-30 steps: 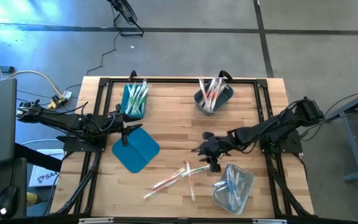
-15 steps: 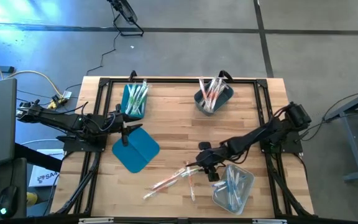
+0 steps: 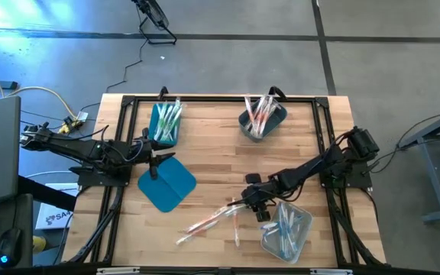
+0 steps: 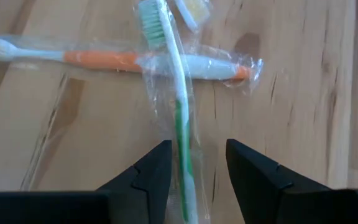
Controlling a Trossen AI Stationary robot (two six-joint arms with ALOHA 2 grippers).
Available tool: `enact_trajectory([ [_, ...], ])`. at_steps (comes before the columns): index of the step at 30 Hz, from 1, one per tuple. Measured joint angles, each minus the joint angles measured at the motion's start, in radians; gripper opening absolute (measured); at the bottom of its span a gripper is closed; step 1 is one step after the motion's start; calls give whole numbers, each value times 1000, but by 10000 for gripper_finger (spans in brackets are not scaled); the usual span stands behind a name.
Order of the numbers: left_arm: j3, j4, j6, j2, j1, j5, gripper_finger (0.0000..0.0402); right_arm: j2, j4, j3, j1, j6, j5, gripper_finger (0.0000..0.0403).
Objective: Pick & Place Toothbrushes
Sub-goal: Put the green toothbrush into the blue bin
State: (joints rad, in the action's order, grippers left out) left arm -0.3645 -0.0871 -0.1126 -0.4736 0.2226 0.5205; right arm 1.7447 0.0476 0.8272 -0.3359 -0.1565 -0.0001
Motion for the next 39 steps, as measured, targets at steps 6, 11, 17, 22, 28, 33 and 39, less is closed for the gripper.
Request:
enact_trajectory([
  [6, 0, 1, -2, 0, 0, 0, 127, 11, 21, 1, 3, -3, -1, 113],
  [11, 0, 0, -2, 0, 0, 0, 127, 2, 13, 0, 5, 2, 0, 78],
  [17, 0, -2, -1, 0, 0, 0, 127, -21, 7, -1, 5, 28, -5, 22],
  [22, 0, -2, -1, 0, 0, 0, 127, -81, 14, -1, 15, 30, -5, 9],
  [28, 0, -4, -1, 0, 0, 0, 127, -206, 29, 1, 46, 55, 1, 5],
  [33, 0, -6, -5, 0, 0, -1, 127, -352, 56, 1, 85, 56, 1, 5],
  [39, 0, -10, -5, 0, 0, 0, 127, -546, 167, 0, 140, 63, 37, 4],
])
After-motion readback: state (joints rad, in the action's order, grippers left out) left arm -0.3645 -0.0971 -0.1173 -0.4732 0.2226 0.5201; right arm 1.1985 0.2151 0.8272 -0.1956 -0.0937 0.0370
